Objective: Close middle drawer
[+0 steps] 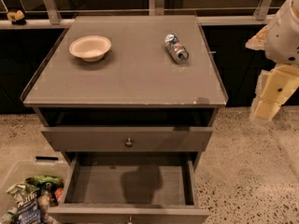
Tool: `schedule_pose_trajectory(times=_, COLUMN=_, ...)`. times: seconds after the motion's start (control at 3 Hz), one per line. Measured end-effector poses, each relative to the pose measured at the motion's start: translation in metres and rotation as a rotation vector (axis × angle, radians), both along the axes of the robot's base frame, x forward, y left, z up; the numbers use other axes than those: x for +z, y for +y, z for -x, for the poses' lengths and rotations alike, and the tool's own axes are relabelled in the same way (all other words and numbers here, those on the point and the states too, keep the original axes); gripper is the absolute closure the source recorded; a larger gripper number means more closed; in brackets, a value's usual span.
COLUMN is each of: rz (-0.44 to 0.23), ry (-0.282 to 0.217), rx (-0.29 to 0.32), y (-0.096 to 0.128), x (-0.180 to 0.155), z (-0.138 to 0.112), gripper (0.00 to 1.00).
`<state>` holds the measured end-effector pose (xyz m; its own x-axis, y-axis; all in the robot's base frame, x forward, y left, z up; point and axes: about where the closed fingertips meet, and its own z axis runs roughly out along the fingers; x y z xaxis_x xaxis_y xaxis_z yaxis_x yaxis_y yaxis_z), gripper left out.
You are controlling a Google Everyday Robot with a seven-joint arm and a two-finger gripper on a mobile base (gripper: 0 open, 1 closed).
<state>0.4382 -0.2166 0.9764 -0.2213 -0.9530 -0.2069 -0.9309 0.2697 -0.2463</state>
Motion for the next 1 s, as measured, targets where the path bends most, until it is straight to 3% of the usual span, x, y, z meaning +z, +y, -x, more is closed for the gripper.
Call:
schedule_pose_trajectory(times=0.33, rz=-0.007, ry=-0.007, rx=0.009, y=0.000, x=-0.009, z=0.006, gripper=0.00)
schedule_pose_trajectory(times=0.67, rz=-0.052, ry=-0.016, rx=0.056, y=0.007, x=-0.039, z=0.028, gripper=0.00)
schedule_pose_trajectory(times=1.0, rz=-0.145, ry=0.032, rx=0.093, y=0.014, x=-0.112, z=0.052, gripper=0.00)
